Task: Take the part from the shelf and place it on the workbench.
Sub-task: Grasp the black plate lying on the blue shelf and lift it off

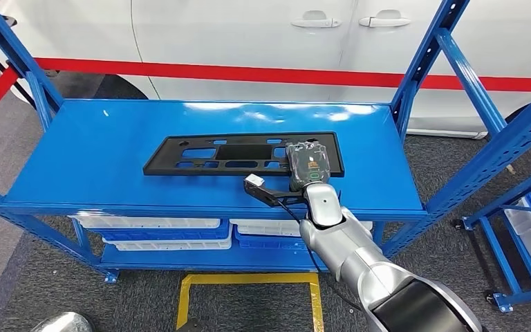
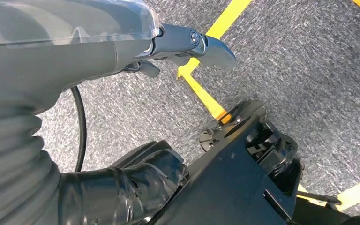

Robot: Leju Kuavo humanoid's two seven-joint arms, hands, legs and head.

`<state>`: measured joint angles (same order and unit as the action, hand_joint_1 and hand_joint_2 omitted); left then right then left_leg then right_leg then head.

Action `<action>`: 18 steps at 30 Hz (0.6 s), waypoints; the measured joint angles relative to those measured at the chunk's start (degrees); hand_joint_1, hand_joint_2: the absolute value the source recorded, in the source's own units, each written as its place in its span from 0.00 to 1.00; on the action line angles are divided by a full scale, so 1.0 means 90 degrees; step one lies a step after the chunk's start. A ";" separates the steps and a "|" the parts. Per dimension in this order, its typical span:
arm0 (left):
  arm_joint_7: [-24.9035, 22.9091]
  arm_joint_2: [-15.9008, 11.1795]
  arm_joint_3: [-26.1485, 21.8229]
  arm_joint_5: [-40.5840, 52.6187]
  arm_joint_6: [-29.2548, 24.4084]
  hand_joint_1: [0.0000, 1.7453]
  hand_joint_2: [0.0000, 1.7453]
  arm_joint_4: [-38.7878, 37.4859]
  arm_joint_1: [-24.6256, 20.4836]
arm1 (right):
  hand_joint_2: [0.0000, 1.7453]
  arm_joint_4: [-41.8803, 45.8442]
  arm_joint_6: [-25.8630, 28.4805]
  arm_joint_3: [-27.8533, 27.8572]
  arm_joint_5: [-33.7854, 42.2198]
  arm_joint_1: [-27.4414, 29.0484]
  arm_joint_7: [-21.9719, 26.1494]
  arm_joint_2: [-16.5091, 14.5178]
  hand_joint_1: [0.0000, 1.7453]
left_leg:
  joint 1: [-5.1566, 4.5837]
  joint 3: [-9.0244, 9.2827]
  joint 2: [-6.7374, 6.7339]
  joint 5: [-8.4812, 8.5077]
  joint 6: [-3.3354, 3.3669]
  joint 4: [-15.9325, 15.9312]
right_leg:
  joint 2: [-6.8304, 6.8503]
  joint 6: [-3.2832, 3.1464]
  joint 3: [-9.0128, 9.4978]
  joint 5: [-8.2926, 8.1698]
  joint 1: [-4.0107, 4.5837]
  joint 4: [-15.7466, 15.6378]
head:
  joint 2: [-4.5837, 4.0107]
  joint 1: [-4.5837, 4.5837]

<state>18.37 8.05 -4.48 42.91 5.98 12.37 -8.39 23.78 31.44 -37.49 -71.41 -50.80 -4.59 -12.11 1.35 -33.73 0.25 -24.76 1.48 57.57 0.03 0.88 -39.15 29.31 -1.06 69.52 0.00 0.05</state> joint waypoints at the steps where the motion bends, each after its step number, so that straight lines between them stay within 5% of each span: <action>1: 0.0003 0.0000 0.0000 -0.0002 0.0001 0.00 1.00 0.0000 -0.0001 | 1.00 -0.0001 0.0001 0.0002 0.0000 -0.0005 0.0001 0.0001 1.00 | 0.0008 -0.0007 0.0006 -0.0024 -0.0032 0.0033 | -0.0002 0.0008 0.0195 -0.0196 -0.0011 -0.0424 | 0.0000 -0.0001; 3: 0.0009 -0.0001 0.0000 -0.0012 -0.0001 0.00 1.00 0.0000 -0.0010 | 1.00 -0.0001 0.0004 0.0009 0.0000 -0.0017 0.0012 -0.0002 1.00 | -0.0002 -0.0043 0.0012 -0.0058 -0.0103 0.0108 | -0.0013 -0.0016 0.0434 -0.0385 0.0004 -0.0988 | 0.0000 0.0001; 9: 0.0013 -0.0001 0.0000 -0.0024 -0.0001 0.00 1.00 0.0000 -0.0009 | 1.00 -0.0002 0.0006 0.0042 0.0000 -0.0005 0.0022 -0.0006 1.00 | 0.0018 -0.0122 0.0002 -0.0135 -0.0256 0.0179 | -0.0008 -0.0241 0.0430 -0.0455 0.0016 -0.1118 | 0.0000 0.0002; 13: 0.0013 -0.0001 0.0000 -0.0026 -0.0001 0.00 1.00 0.0000 -0.0010 | 1.00 -0.0002 0.0006 0.0042 0.0000 -0.0010 0.0023 -0.0008 1.00 | 0.0018 -0.0156 0.0000 -0.0217 -0.0262 0.0268 | -0.0006 -0.0261 0.0426 -0.0464 0.0018 -0.1124 | 0.0000 0.0002; 15: 0.0013 -0.0001 0.0000 -0.0027 -0.0001 0.00 1.00 0.0000 -0.0013 | 1.00 -0.0002 0.0006 0.0043 0.0000 -0.0015 0.0025 -0.0013 1.00 | 0.0018 -0.0342 -0.0001 -0.0493 -0.0276 0.0730 | -0.0004 -0.0293 0.0409 -0.0479 0.0027 -0.1126 | 0.0000 0.0003; 17: 0.0013 -0.0001 0.0000 -0.0029 -0.0002 0.00 1.00 0.0000 -0.0010 | 1.00 -0.0002 0.0006 0.0044 0.0000 -0.0001 0.0029 -0.0017 1.00 | 0.0002 -0.0396 -0.0002 -0.0588 -0.0233 0.1069 | -0.0005 -0.0332 0.0353 -0.0516 0.0080 -0.1101 | 0.0000 0.0004; 18: 0.0013 -0.0002 0.0000 -0.0031 -0.0003 0.00 1.00 0.0000 -0.0011 | 1.00 -0.0002 0.0007 0.0045 0.0000 0.0006 0.0032 -0.0018 1.00 | -0.0015 -0.0289 -0.0002 -0.0530 -0.0183 0.0952 | -0.0005 -0.0342 0.0329 -0.0533 0.0105 -0.1085 | 0.0000 0.0004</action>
<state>18.49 8.03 -4.48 42.63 5.95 12.37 -8.49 23.76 31.50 -37.09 -71.41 -50.75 -4.30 -12.27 1.21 -36.32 0.23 -29.53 -0.16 66.14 -0.01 -2.20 -36.19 24.52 -0.12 59.75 0.00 0.08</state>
